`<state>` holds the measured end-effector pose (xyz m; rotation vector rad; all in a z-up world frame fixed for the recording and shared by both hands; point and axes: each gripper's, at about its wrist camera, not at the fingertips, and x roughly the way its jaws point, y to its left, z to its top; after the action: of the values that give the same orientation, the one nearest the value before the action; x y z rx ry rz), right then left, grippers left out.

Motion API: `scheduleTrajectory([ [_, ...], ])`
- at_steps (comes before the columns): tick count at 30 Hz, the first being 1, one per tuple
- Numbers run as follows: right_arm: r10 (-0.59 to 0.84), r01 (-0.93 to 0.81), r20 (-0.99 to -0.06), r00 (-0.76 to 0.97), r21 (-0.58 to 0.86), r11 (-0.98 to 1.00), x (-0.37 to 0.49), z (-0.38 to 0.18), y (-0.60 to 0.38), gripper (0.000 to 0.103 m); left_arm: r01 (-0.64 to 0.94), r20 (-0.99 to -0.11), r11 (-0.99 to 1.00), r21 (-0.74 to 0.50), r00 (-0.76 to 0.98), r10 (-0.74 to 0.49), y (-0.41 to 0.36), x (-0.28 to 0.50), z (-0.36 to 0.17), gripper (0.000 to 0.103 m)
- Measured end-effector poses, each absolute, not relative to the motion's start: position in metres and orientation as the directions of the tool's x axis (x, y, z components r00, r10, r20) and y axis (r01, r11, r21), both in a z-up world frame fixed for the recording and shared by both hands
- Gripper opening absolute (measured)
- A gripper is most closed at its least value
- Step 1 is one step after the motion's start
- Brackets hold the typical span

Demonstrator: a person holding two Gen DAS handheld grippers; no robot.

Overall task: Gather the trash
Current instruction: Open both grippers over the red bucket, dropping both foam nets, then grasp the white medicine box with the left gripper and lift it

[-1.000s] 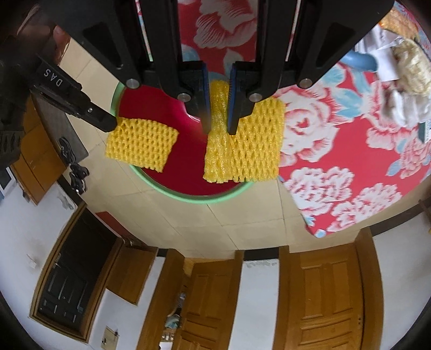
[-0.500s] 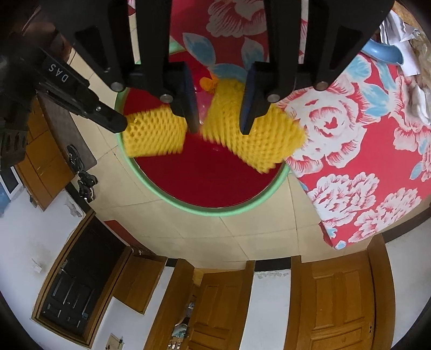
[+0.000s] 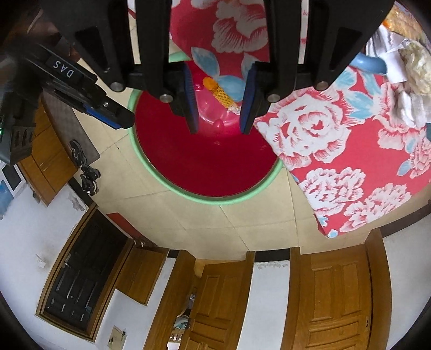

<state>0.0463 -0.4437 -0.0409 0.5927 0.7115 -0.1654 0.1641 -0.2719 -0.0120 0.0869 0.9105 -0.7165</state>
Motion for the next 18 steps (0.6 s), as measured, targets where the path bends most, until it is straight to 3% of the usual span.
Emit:
scheduleTrajectory([
  [18,0.103,0.268,-0.637,0.764,0.457,0.848,0.043,-0.018,-0.403,0.054,0.474,-0.741,0.85,-0.231,0.48,-0.469,-0.19,0.159,0.006,0.03],
])
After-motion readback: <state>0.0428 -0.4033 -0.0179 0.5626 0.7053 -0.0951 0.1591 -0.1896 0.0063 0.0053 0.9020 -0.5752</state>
